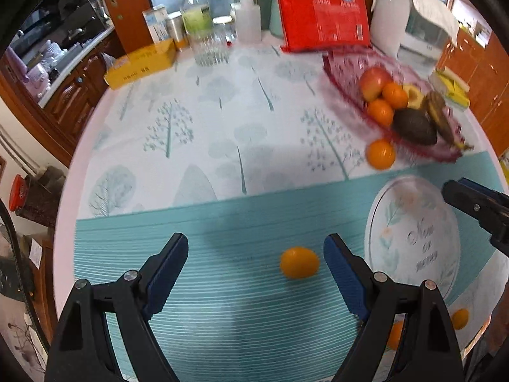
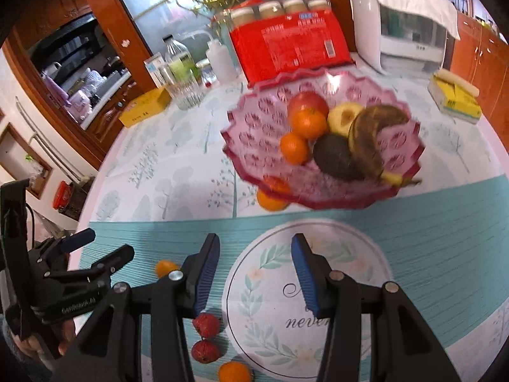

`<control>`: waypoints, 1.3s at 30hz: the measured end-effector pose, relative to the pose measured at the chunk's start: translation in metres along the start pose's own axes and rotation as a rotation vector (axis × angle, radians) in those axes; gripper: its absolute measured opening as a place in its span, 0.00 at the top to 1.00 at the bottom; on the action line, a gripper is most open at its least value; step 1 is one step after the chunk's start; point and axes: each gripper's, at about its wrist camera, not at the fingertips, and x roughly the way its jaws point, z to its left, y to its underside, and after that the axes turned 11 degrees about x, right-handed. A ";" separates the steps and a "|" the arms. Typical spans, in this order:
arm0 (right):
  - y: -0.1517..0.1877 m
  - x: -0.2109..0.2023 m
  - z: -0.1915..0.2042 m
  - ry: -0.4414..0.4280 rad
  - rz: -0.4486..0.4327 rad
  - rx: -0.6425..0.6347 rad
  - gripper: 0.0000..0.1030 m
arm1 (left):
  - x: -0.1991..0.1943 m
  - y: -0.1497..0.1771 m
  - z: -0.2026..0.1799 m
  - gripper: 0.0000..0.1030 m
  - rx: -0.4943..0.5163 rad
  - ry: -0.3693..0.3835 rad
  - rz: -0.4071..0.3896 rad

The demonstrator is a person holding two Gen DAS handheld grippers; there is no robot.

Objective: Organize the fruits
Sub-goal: 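Grasp a small tangerine with the left tool while the right tool grasps a tangerine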

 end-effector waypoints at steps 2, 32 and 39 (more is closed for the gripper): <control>0.006 0.013 0.002 0.019 0.014 0.004 0.54 | 0.014 0.005 -0.003 0.16 0.012 0.018 0.026; -0.021 0.102 0.003 0.188 -0.119 0.181 0.54 | 0.055 0.020 -0.014 0.25 0.023 0.172 -0.032; -0.028 0.118 0.010 0.254 -0.064 0.168 0.54 | 0.056 0.022 -0.011 0.31 -0.004 0.228 -0.022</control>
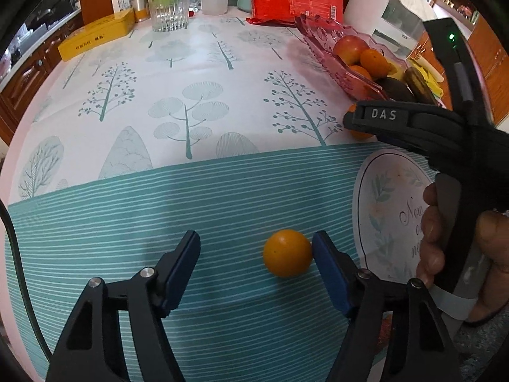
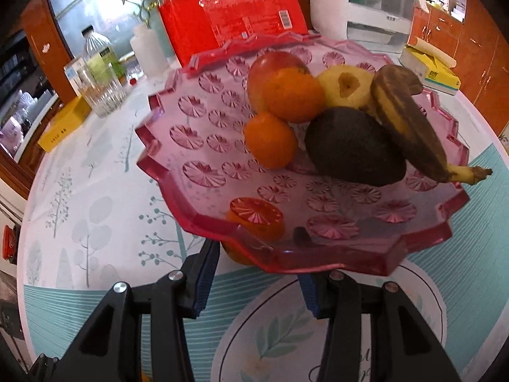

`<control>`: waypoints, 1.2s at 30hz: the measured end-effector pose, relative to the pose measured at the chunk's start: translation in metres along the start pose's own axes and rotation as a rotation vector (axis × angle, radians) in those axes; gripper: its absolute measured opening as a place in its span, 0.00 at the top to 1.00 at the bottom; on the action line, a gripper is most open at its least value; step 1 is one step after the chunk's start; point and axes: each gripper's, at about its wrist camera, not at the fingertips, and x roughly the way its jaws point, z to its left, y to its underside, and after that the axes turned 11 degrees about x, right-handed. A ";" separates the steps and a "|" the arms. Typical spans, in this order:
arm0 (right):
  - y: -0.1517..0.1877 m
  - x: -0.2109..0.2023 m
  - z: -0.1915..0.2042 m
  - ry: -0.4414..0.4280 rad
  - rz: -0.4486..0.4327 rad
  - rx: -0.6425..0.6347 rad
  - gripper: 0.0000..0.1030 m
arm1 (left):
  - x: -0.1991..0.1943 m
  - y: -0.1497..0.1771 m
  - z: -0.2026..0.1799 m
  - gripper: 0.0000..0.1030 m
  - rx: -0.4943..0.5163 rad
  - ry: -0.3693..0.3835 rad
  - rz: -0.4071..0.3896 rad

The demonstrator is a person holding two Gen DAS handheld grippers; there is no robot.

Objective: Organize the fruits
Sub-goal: 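Grasp a small tangerine with the left tool while the right tool grasps a tangerine, then carry both tangerines into the pink bowl and open both tools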

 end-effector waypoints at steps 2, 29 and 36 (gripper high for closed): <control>0.000 0.003 0.001 -0.002 0.012 -0.002 0.60 | 0.000 0.001 0.003 0.32 -0.016 0.014 0.004; 0.036 -0.048 -0.003 -0.092 0.051 -0.133 0.62 | 0.001 0.009 -0.010 0.66 -0.010 0.030 0.062; 0.043 -0.067 -0.012 -0.121 0.045 -0.145 0.62 | -0.009 0.007 -0.019 0.66 0.004 -0.009 0.067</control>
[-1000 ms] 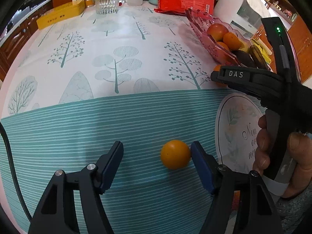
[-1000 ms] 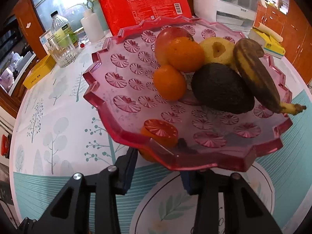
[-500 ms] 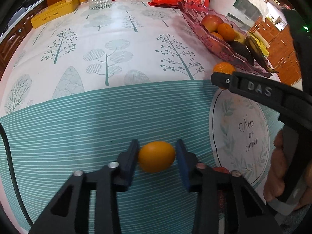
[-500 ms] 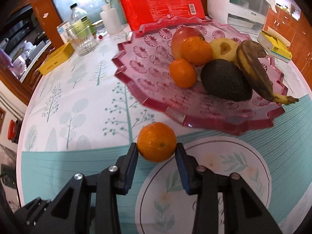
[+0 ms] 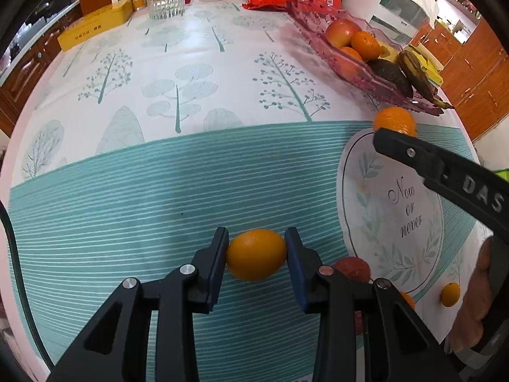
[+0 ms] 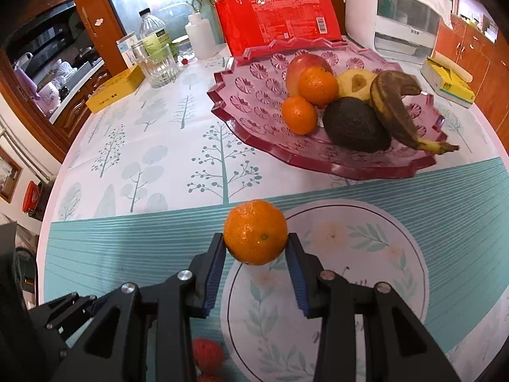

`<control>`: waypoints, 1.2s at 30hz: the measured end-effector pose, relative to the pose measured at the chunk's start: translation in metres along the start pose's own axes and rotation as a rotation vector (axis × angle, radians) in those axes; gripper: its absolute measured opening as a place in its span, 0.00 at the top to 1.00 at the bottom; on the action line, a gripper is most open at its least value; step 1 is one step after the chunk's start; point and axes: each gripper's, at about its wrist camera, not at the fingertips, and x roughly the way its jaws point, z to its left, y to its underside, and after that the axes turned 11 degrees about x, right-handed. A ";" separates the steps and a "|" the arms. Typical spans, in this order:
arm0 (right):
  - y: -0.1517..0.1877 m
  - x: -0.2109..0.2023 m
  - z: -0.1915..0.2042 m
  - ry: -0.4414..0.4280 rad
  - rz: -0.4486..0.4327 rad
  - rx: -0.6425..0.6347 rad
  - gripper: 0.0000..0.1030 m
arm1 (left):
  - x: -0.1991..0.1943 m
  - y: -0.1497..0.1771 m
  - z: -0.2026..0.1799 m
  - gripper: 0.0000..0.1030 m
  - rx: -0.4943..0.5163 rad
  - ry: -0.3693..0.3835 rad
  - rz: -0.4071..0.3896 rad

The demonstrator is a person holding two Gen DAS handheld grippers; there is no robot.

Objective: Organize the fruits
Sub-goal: 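Carry both tangerines into the pink bowl and open both tools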

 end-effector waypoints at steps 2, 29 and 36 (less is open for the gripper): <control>0.002 -0.010 -0.002 -0.005 -0.014 -0.006 0.62 | -0.008 -0.003 -0.004 0.66 0.010 -0.016 -0.010; -0.116 -0.148 -0.064 -0.081 -0.321 -0.111 0.62 | -0.131 -0.183 -0.079 0.66 0.040 -0.158 -0.277; -0.166 -0.129 -0.074 -0.112 -0.308 -0.108 0.62 | -0.103 -0.222 -0.077 0.66 -0.008 -0.193 -0.268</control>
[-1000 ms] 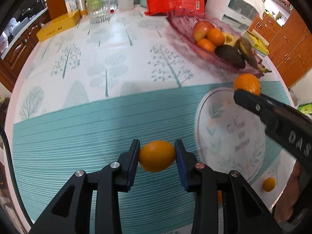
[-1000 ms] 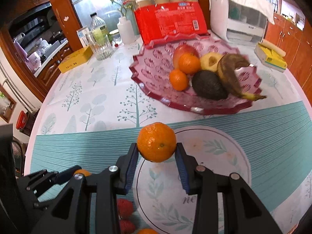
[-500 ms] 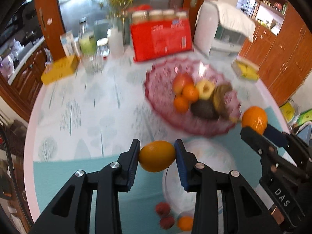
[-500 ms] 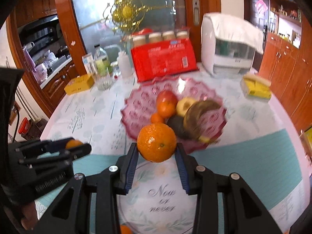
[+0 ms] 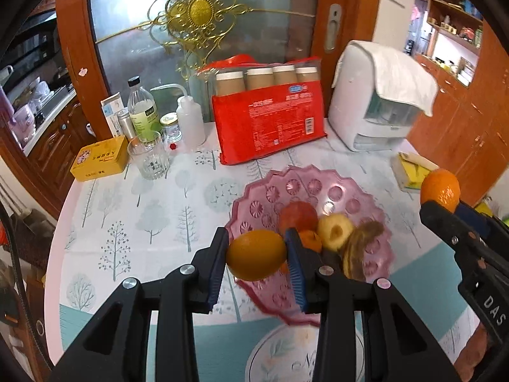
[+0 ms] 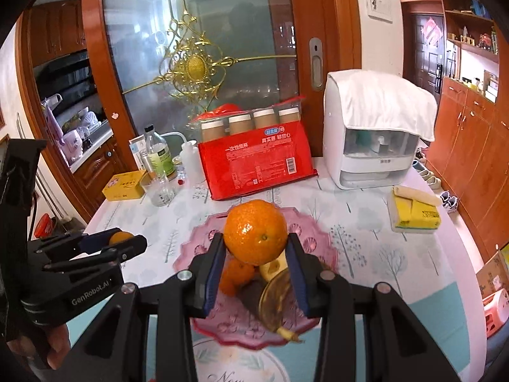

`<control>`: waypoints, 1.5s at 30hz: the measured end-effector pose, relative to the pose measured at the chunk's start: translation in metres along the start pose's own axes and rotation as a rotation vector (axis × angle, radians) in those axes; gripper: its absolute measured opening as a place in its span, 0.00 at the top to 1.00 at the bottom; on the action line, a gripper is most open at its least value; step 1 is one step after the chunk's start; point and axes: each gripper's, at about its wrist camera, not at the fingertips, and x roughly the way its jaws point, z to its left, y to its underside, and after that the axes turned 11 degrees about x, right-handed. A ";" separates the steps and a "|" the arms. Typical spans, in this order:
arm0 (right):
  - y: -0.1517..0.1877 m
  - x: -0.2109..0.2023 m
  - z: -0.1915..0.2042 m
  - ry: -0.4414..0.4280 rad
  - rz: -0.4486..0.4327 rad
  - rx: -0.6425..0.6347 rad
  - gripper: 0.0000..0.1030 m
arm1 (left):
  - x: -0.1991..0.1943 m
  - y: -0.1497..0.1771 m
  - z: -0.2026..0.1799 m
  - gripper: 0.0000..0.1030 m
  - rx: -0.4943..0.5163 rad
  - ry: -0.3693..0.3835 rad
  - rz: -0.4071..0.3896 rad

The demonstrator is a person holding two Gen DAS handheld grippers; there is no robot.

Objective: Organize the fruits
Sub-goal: 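Carry both tangerines into the pink bowl and open both tools, then withdraw both tools from the bowl toward the remaining fruits on the cloth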

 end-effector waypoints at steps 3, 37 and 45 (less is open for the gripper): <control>-0.002 0.022 -0.006 -0.009 0.034 -0.007 0.62 | 0.024 -0.006 -0.001 0.66 -0.014 -0.012 0.030; 0.041 0.135 -0.009 -0.034 0.246 -0.076 0.60 | 0.136 0.018 -0.011 0.35 0.038 -0.058 0.180; 0.037 0.119 -0.009 -0.046 0.176 -0.080 0.49 | 0.123 0.020 -0.013 0.23 0.068 -0.088 0.145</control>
